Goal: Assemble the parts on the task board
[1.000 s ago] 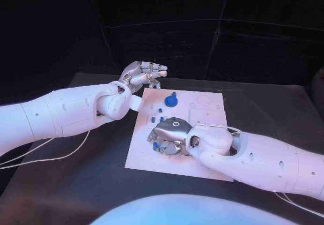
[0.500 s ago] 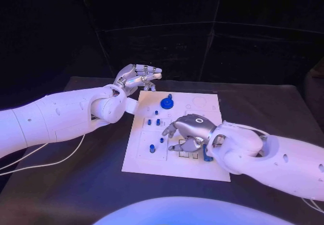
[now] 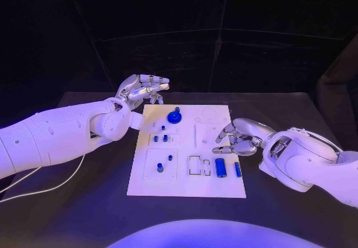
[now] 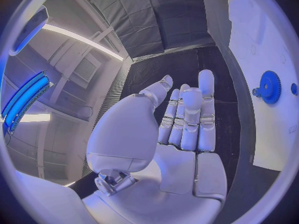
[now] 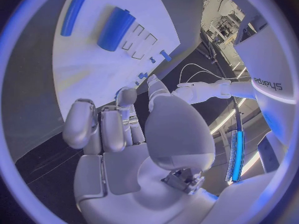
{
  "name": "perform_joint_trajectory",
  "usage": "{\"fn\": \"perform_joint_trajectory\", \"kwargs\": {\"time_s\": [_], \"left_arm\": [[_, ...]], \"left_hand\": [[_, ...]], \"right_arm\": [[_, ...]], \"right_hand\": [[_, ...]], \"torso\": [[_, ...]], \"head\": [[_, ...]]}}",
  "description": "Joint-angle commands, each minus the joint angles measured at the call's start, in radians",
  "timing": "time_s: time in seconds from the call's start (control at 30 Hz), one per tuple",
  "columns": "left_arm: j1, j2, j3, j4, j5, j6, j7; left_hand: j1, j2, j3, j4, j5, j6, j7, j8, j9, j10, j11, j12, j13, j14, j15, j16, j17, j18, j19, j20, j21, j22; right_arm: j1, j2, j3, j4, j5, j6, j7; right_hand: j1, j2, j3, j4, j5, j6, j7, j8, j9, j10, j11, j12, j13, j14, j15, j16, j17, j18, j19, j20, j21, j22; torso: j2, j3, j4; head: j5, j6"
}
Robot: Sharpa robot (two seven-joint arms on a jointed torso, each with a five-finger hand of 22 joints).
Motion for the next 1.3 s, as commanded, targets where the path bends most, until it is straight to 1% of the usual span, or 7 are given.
{"fn": "perform_joint_trajectory", "kwargs": {"time_s": [0.03,0.17,0.23,0.37,0.63,1.03,1.3], "left_arm": [[0.002,-0.001,0.001,0.003,0.002,0.015,0.004],[0.002,-0.001,0.0,0.003,0.002,0.016,0.005],[0.002,-0.002,0.0,0.004,0.002,0.016,0.005],[0.002,-0.003,0.0,0.004,0.002,0.017,0.005],[0.002,-0.006,0.0,0.005,0.002,0.017,0.005],[0.001,-0.007,0.0,0.005,0.002,0.019,0.004],[0.001,-0.008,0.0,0.004,0.002,0.022,0.002]], "left_hand": [[-0.002,0.002,0.003,0.001,0.003,-0.004,0.002,0.003,0.0,-0.01,0.0,0.006,0.002,-0.005,0.0,-0.001,-0.001,0.006,-0.002,0.004,-0.005,-0.001],[-0.003,0.003,0.003,0.001,0.003,-0.004,0.002,0.004,0.0,-0.01,0.0,0.007,0.002,-0.005,0.001,-0.001,-0.002,0.006,-0.002,0.004,-0.005,-0.001],[-0.003,0.003,0.003,0.001,0.003,-0.004,0.002,0.004,0.0,-0.01,0.0,0.007,0.002,-0.005,0.001,-0.001,-0.002,0.006,-0.002,0.004,-0.005,-0.001],[-0.003,0.003,0.003,0.001,0.003,-0.004,0.002,0.004,0.0,-0.01,0.0,0.007,0.002,-0.005,0.001,-0.001,-0.002,0.006,-0.002,0.004,-0.005,-0.001],[-0.003,0.003,0.003,0.001,0.003,-0.004,0.002,0.004,0.0,-0.01,0.0,0.007,0.002,-0.005,0.001,-0.001,-0.002,0.006,-0.002,0.004,-0.005,-0.001],[-0.003,0.003,0.003,0.001,0.003,-0.004,0.002,0.004,0.0,-0.01,0.0,0.007,0.002,-0.005,0.001,-0.001,-0.002,0.006,-0.002,0.004,-0.005,-0.001],[-0.003,0.003,0.003,0.001,0.003,-0.004,0.002,0.004,0.0,-0.01,0.0,0.007,0.002,-0.005,0.001,-0.001,-0.002,0.006,-0.002,0.004,-0.005,-0.001]], "right_arm": [[0.002,-0.018,0.0,0.015,0.041,0.033,-0.153],[-0.002,-0.029,-0.001,0.025,0.016,0.067,-0.22],[-0.009,-0.029,-0.001,0.029,-0.003,0.081,-0.247],[-0.022,-0.022,-0.002,0.03,-0.034,0.1,-0.278],[-0.054,0.006,-0.002,0.023,-0.082,0.139,-0.318],[-0.072,0.046,-0.003,0.004,-0.108,0.172,-0.329],[-0.081,0.066,-0.004,-0.02,-0.151,0.215,-0.344]], "right_hand": [[0.001,0.015,-0.03,0.029,0.002,-0.006,-0.001,0.02,0.006,0.006,-0.001,0.06,0.078,0.044,-0.005,0.013,0.02,-0.016,0.007,0.0,0.008,0.014],[-0.014,0.016,-0.075,0.077,-0.001,-0.013,-0.002,0.042,0.012,0.017,-0.002,0.12,0.161,0.045,-0.006,0.024,0.039,-0.018,0.011,0.0,0.016,0.028],[-0.02,0.017,-0.09,0.087,-0.002,-0.015,-0.003,0.05,0.015,0.02,-0.002,0.135,0.185,0.045,-0.006,0.027,0.044,-0.019,0.012,0.0,0.018,0.033],[-0.037,0.016,-0.111,0.089,-0.003,-0.016,-0.004,0.062,0.018,0.028,-0.003,0.159,0.218,0.046,-0.006,0.033,0.053,-0.02,0.013,0.0,0.022,0.04],[-0.061,0.008,-0.133,0.091,-0.007,-0.013,-0.007,0.08,0.025,0.033,-0.005,0.177,0.249,0.048,-0.007,0.041,0.068,-0.022,0.017,-0.001,0.028,0.053],[-0.067,0.009,-0.137,0.09,-0.005,-0.007,-0.01,0.093,0.031,0.034,-0.007,0.182,0.26,0.048,-0.009,0.044,0.073,-0.023,0.017,-0.002,0.03,0.057],[-0.028,0.022,-0.133,0.083,0.013,-0.009,-0.013,0.111,0.042,0.033,-0.01,0.184,0.275,0.048,-0.011,0.047,0.078,-0.024,0.018,-0.004,0.033,0.063]], "torso": [[-0.001,-0.0008,-0.0027],[-0.001,-0.0019,-0.0001],[-0.001,-0.0019,-0.0004],[0.0,-0.0006,-0.0005],[0.0,-0.0004,-0.0016],[0.001,-0.0006,-0.0005],[0.0,-0.0012,0.0001]], "head": [[-0.006,0.0],[-0.013,0.001],[-0.013,0.001],[-0.013,0.001],[-0.012,0.0],[-0.012,-0.001],[-0.011,-0.005]]}}
